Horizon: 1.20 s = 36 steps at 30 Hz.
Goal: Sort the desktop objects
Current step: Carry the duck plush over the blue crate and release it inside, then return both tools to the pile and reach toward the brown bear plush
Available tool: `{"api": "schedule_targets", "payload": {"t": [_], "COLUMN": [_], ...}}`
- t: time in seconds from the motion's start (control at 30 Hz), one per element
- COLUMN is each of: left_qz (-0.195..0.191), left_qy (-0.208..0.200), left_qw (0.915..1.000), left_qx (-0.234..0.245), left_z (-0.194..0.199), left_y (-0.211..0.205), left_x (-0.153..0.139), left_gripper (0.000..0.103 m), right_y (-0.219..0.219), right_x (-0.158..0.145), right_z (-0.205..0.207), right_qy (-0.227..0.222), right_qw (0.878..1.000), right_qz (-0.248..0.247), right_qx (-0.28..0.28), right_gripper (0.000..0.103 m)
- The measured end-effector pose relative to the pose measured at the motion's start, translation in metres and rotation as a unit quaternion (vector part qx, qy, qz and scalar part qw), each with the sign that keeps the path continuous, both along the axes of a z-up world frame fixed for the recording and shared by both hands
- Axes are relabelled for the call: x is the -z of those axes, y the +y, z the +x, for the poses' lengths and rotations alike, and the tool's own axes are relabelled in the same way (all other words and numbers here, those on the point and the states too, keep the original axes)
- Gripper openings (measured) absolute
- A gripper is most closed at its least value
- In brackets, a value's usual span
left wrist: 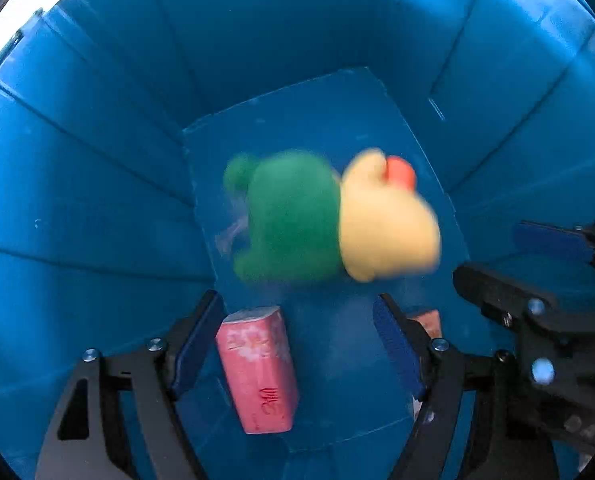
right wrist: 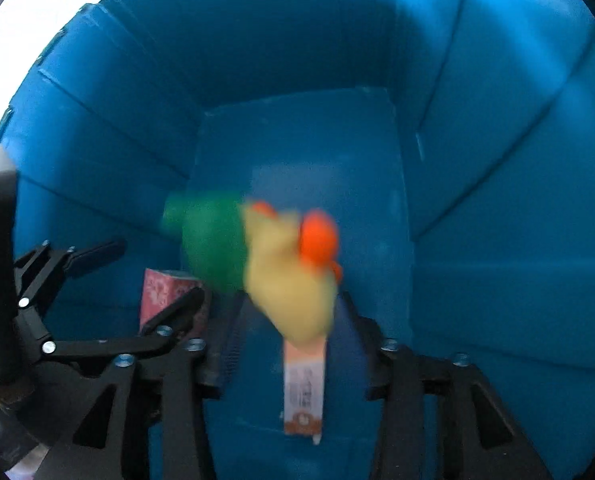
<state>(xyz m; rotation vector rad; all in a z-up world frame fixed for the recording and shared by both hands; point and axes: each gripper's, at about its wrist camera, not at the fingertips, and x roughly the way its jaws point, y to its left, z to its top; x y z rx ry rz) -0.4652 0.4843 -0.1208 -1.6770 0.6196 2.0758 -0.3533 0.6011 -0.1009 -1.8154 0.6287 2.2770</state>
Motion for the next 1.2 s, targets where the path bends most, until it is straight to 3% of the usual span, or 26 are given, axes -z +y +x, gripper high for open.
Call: {"api": "schedule_targets", "payload": {"t": [0.13, 0.17, 0.2, 0.4, 0.6, 0.7, 0.9, 1.03, 1.2], "left_qz": [0.016, 0.021, 0.024, 0.023, 0.066, 0.093, 0.144, 0.14, 0.123], "left_qy": [0.002, 0.001, 0.002, 0.047, 0.095, 0.129, 0.189, 0.246, 0.295], "left_qw": [0.9998, 0.9997, 0.9996, 0.9984, 0.9932, 0.9873, 0.9705, 0.9552, 0.9378], "left_qx": [-0.012, -0.013, -0.014, -0.02, -0.013, -0.006, -0.041, -0.085, -0.134], "left_z": [0.002, 0.004, 0.006, 0.021, 0.042, 0.06, 0.082, 0.103, 0.134], "left_y": [-0.025, -0.028, -0.03, -0.041, -0.071, -0.091, -0.162, -0.227, -0.317], "left_x": [-0.002, -0.004, -0.007, -0.038, -0.089, -0.122, -0.171, -0.199, -0.209], "left_gripper": [0.076, 0.076, 0.076, 0.076, 0.077, 0.077, 0.078, 0.08, 0.085], "right_y": [0.002, 0.005, 0.004, 0.008, -0.002, -0.017, -0.066, -0.114, -0.19], "right_x": [-0.009, -0.009, -0.01, -0.025, -0.062, -0.089, -0.149, -0.174, -0.183], "right_z": [0.005, 0.007, 0.008, -0.007, 0.005, 0.013, 0.038, 0.05, 0.056], "right_qy": [0.016, 0.021, 0.025, 0.06, 0.118, 0.145, 0.218, 0.253, 0.278], "right_qw": [1.0, 0.999, 0.999, 0.996, 0.992, 0.989, 0.972, 0.958, 0.944], "right_qz": [-0.012, -0.022, -0.033, -0.066, -0.034, 0.005, 0.076, 0.104, 0.114], "right_qx": [0.011, 0.012, 0.013, 0.012, 0.004, -0.011, -0.046, -0.08, -0.138], "right_gripper": [0.086, 0.098, 0.103, 0.103, 0.103, 0.103, 0.103, 0.103, 0.103]}}
